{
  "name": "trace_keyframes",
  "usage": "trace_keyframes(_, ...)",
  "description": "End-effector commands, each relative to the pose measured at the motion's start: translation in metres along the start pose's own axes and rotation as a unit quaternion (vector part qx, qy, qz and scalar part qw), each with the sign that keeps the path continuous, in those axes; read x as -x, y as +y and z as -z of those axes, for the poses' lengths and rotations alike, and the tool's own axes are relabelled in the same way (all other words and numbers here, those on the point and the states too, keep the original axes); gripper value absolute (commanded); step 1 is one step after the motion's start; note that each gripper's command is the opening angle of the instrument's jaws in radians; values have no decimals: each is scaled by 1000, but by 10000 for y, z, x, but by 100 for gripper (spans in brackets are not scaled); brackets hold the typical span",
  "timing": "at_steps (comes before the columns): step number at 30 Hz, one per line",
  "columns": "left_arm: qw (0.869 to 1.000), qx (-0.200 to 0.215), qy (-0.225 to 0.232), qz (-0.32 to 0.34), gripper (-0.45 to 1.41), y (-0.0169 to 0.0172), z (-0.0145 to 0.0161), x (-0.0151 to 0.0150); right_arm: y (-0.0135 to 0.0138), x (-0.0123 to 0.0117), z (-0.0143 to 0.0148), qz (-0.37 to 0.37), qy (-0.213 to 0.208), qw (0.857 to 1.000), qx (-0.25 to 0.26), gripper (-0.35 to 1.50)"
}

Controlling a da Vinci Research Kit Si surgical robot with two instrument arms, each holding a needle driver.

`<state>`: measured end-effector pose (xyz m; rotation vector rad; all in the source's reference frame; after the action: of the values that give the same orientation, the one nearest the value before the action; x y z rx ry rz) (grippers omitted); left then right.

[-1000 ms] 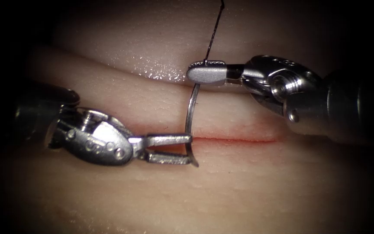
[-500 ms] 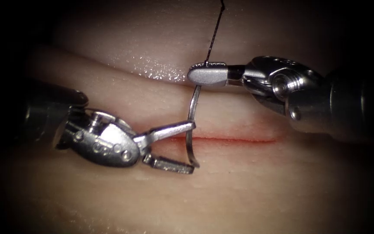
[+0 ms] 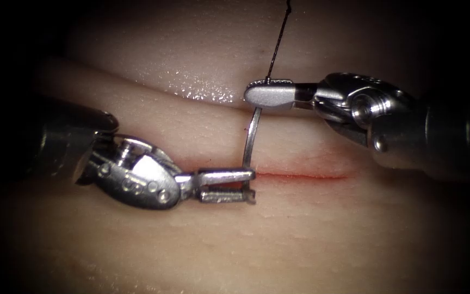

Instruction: Wound Closure

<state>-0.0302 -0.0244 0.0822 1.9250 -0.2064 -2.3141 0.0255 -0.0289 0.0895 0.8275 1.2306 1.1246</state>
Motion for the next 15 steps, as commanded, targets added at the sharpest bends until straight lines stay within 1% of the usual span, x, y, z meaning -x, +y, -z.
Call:
trace_keyframes(1,1000,-3,3,1,-45,4,-6,5,2,4,-8,-1,-1,1000,-2,-35)
trace_keyframes(15,1000,-2,7,1,-45,1,-10,7,-4,8,-1,-1,-2,1000,-2,-35)
